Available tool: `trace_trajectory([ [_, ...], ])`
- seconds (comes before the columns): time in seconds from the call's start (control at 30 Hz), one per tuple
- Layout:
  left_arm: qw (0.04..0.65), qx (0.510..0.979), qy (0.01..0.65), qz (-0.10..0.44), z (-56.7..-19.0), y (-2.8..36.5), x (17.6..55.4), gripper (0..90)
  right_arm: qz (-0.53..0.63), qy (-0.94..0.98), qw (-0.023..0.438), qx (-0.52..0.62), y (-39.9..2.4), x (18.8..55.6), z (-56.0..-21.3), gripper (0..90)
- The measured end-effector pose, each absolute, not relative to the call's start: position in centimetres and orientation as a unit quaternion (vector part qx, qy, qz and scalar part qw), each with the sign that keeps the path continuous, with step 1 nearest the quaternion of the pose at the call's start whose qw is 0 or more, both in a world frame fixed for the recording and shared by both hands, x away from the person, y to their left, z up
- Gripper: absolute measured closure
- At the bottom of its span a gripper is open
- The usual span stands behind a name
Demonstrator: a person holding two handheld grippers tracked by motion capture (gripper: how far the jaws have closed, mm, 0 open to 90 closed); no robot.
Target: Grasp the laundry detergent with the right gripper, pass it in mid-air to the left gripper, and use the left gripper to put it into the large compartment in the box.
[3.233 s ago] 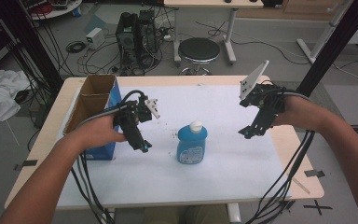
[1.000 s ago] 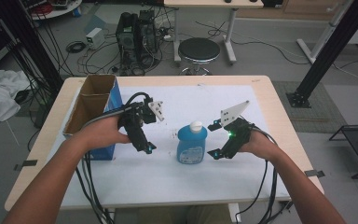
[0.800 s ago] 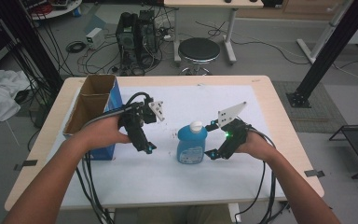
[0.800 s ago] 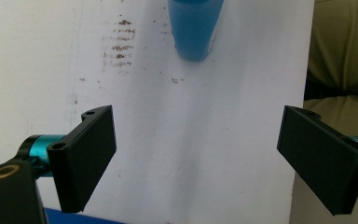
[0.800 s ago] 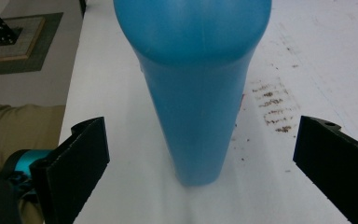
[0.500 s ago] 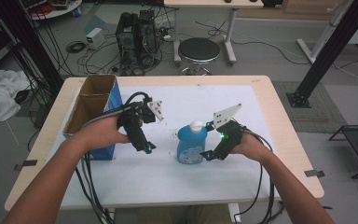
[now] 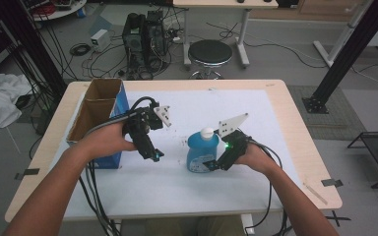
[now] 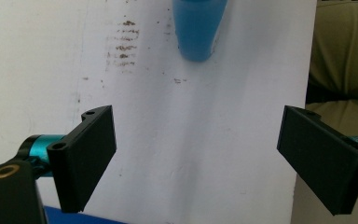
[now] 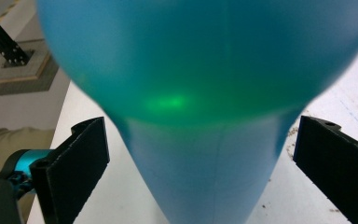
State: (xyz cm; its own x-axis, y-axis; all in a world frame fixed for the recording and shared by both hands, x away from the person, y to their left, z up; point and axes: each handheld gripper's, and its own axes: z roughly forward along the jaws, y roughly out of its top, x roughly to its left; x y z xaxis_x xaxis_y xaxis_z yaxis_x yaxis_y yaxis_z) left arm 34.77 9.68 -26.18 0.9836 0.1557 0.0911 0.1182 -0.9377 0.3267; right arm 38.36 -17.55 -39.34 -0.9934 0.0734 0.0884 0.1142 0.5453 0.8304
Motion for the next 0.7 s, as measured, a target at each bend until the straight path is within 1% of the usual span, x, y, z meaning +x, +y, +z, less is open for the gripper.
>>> trace_trajectory([
  [0.1, 0.155, 0.984, 0.063, 0.058, -26.1, 9.8, 34.9, 11.7, -0.488, -0.871, 0.023, -0.056, -17.6, 38.4, -39.6, 2.4],
  [0.23, 0.161, 0.983, 0.072, 0.059, -26.3, 9.8, 34.9, 11.7, -0.506, -0.861, 0.023, -0.058, -17.9, 38.5, -39.8, 4.2],
  [0.27, 0.158, 0.984, 0.068, 0.055, -26.2, 9.8, 34.9, 11.7, -0.513, -0.857, 0.018, -0.057, -17.9, 38.5, -40.0, 4.8],
  [0.3, 0.155, 0.984, 0.064, 0.055, -26.2, 9.8, 35.0, 11.7, -0.513, -0.856, 0.023, -0.056, -17.9, 38.4, -40.0, 6.5],
  [0.4, 0.161, 0.983, 0.073, 0.054, -26.4, 9.8, 34.9, 11.7, -0.523, -0.851, 0.021, -0.050, -17.9, 38.3, -40.3, 11.7],
  [0.57, 0.161, 0.983, 0.072, 0.056, -26.4, 9.9, 34.9, 11.7, -0.533, -0.845, 0.018, -0.049, -17.6, 38.2, -40.6, 12.0],
  [0.6, 0.161, 0.983, 0.074, 0.056, -26.4, 9.9, 34.8, 11.7, -0.532, -0.845, 0.020, -0.051, -17.6, 38.2, -40.6, 12.4],
  [0.63, 0.161, 0.983, 0.074, 0.056, -26.4, 9.9, 34.8, 11.7, -0.530, -0.846, 0.025, -0.048, -17.7, 38.2, -40.5, 15.1],
  [0.7, 0.161, 0.983, 0.073, 0.056, -26.4, 10.0, 34.8, 11.7, -0.536, -0.842, 0.026, -0.051, -17.6, 38.2, -40.6, 15.1],
])
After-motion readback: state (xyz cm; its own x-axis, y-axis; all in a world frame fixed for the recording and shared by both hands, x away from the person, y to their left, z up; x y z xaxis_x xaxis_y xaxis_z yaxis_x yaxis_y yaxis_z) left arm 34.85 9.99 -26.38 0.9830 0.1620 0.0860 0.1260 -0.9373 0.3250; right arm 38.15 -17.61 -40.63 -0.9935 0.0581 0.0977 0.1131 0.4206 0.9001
